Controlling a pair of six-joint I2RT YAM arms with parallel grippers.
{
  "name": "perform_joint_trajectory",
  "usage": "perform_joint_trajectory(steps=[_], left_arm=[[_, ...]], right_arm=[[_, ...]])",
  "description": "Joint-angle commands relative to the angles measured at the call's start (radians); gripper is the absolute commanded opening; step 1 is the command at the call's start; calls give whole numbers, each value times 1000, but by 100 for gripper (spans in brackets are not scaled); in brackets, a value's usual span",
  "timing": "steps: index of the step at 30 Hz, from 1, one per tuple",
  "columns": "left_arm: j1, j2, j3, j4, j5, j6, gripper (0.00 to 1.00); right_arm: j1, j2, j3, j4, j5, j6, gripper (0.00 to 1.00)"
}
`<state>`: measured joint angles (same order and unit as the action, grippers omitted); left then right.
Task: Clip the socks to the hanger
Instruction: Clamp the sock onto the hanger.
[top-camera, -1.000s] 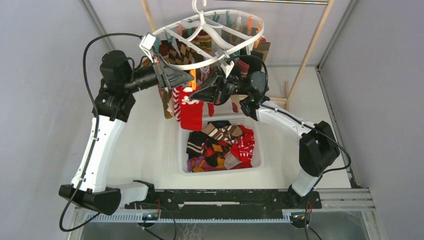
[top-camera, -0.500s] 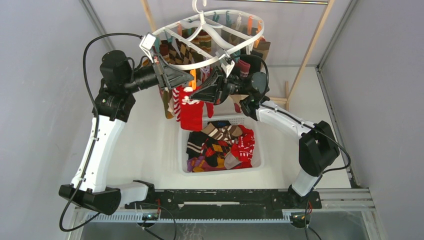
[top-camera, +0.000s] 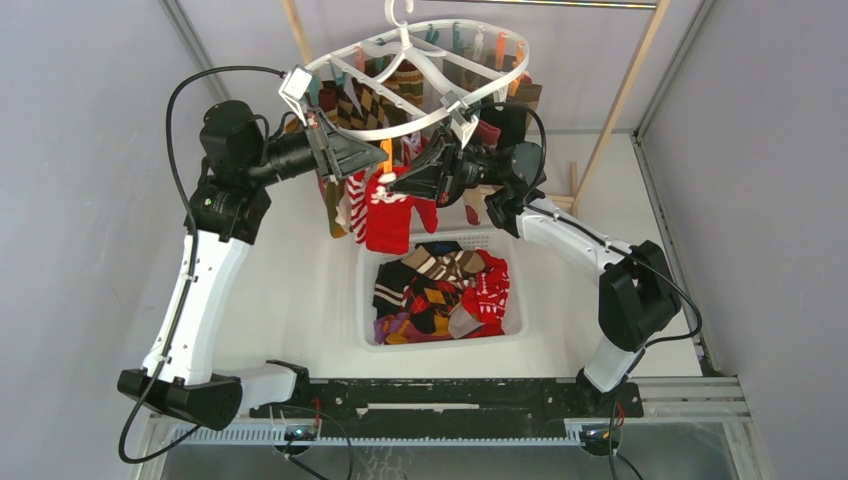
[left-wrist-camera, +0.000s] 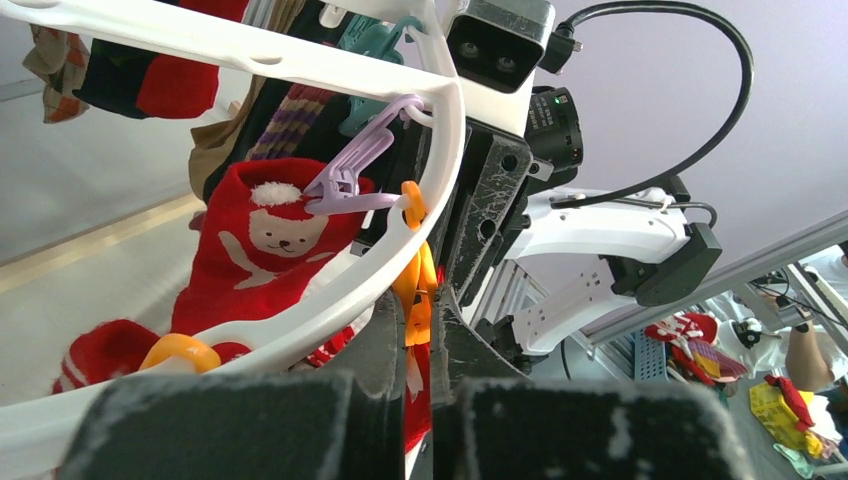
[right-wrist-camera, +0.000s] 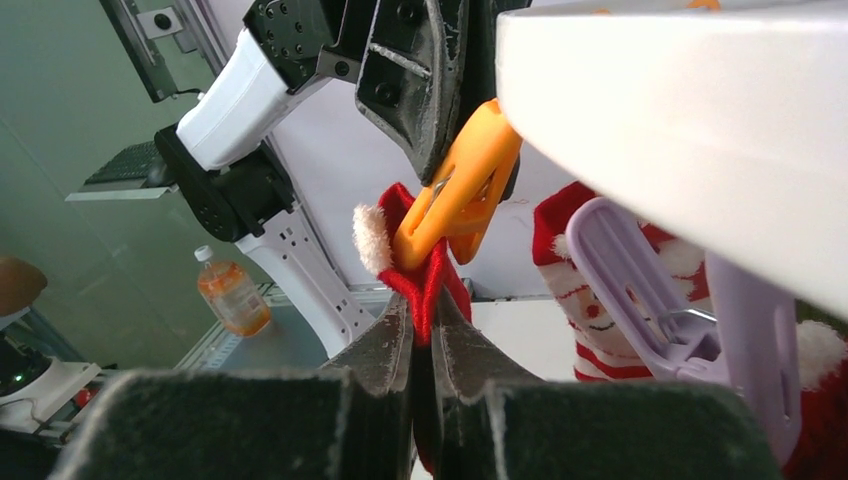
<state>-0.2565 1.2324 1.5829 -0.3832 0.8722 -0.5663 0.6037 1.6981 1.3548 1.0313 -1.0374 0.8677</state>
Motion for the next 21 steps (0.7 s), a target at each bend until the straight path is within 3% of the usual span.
perform_joint_trajectory(steps=[1, 21], left_arm=[[-6, -28, 9, 0, 58, 36, 0], [-6, -39, 19, -31, 29, 91, 3]], right_arm=[[-2, -26, 8, 53, -30, 37, 10], [-15, -83, -15, -4, 12, -27, 9]])
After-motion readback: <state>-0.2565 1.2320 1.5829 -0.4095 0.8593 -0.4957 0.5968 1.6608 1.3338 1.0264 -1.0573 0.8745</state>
